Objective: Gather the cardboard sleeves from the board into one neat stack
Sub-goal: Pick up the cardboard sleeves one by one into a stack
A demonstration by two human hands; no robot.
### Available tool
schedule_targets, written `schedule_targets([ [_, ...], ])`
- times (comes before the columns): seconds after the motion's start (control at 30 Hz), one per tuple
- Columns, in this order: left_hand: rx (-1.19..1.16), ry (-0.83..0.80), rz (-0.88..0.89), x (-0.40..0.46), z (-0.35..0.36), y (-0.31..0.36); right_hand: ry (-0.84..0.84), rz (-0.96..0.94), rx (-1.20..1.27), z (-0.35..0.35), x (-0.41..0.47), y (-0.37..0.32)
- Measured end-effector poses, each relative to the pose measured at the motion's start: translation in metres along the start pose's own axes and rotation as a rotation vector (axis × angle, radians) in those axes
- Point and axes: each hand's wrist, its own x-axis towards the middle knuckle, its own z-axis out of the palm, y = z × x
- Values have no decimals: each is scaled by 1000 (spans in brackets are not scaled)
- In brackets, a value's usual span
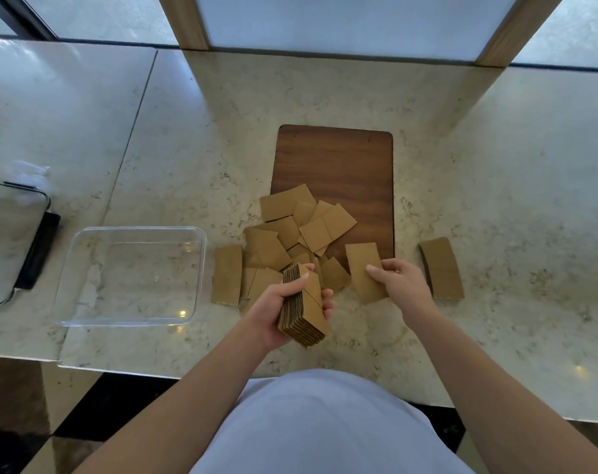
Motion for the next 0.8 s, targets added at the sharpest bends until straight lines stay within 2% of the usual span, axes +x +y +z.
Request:
schedule_targets([
  [0.13,-33,31,-47,0,3,-1,-232,65,46,0,-16,-13],
  [0.23,-60,11,-110,-2,5,0,-439,11,-18,-1,-25,-25],
  [0.33,11,12,-137,-4,5,0,-811,-49,-267,-5,-30,-47],
  [0.4,92,-36,-195,-5,6,-5,-913,-98,-526,0,-31,-62],
  [0.47,123,-151,-295,-7,8,-13,-842,-260,-748,13,-30,-73],
  [0.53,120,-225,-319,-10,12,-20,-716,-393,-792,27,-31,-79],
  [0.6,96,-249,-240,-11,12,-18,-668,-440,-722,36,-30,-79],
  [0.7,2,-267,-87,-13,9,-8,-694,-342,-461,38,-23,-69],
  [0.73,-40,-266,-46,-14,7,-4,-636,-293,-355,38,-19,-64],
  [0.8,-90,-273,40,-17,-1,2,-373,-255,-277,43,-10,-54],
])
